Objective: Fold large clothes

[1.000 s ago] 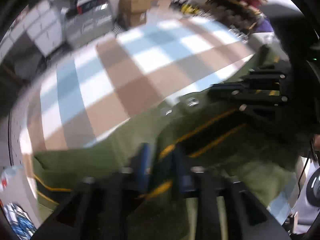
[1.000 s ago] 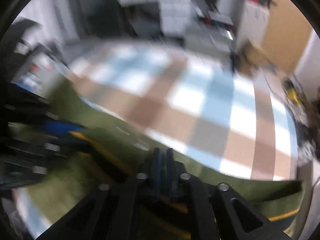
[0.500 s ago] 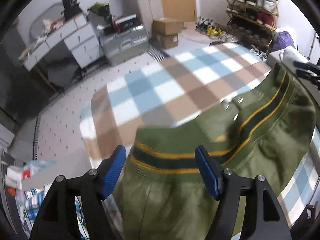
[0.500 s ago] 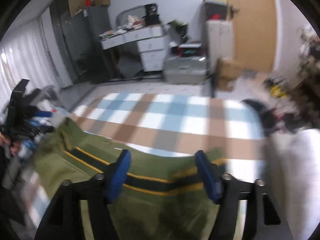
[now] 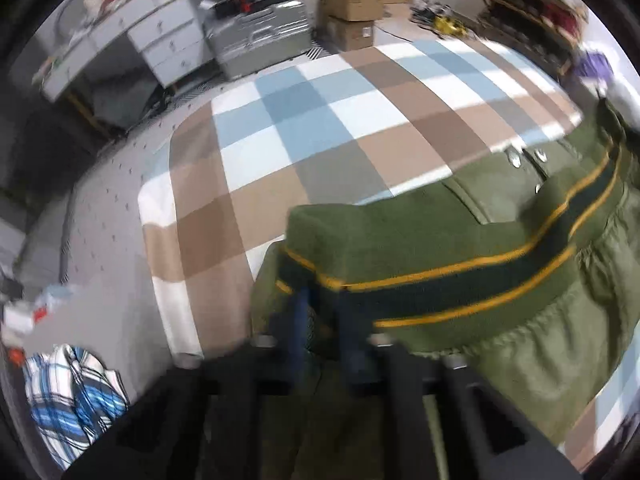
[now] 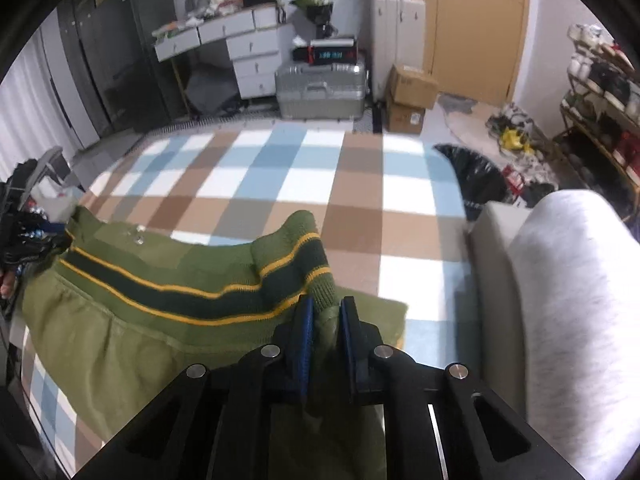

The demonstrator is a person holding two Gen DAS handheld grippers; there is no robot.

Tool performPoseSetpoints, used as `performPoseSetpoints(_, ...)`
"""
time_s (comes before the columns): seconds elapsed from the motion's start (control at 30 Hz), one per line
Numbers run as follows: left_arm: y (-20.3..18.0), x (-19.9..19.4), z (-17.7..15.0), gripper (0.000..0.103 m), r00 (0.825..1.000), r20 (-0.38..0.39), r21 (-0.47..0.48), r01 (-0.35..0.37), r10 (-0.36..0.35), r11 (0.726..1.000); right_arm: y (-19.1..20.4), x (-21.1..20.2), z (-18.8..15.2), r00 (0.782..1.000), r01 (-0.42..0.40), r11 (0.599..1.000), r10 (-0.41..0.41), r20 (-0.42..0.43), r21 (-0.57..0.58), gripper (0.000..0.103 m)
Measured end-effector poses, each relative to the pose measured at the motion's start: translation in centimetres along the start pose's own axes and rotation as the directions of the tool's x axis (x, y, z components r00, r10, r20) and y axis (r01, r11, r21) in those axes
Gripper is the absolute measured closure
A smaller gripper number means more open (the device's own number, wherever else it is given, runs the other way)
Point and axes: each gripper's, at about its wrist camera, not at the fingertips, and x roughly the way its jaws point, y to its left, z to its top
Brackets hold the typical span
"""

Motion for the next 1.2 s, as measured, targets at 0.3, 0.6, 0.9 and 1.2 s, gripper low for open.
performPoseSetpoints(0.3,3.4,-1.3,0.0,0.1,0.996,0.084,-0.159,-0.013,0.026,0.987,-2.5,0.9,-0.9,0.997,0.076,0.99,-0.079,0.023,0.116,0.091)
performPoseSetpoints(0.6,3.8,2.3,-0.2,0.099,0.997,0.056,-0.235,-0.036,0.05,0.971,-3.9,7.6,-1.5,0.967,0.252,0.957,-0.24,-0.09,0.146,0.093)
performPoseSetpoints(0.9,2.4,-7.4,-3.6,0.085,0.962,0.225,-0.205,-0.11,0.156,0.973,-3.0,-2.7,-2.7,0.985,0.094,0.97,-0.124,0.124,0.224,0.091)
performPoseSetpoints(1.2,-8.1,-9.7,-7.5,0.046,0.964,0.258,0.012,0.056,-0.057,0.998,14.7,-4.3,-4.7,0.98,-0.156,0.984,0.164,0.109,-0.084,0.05)
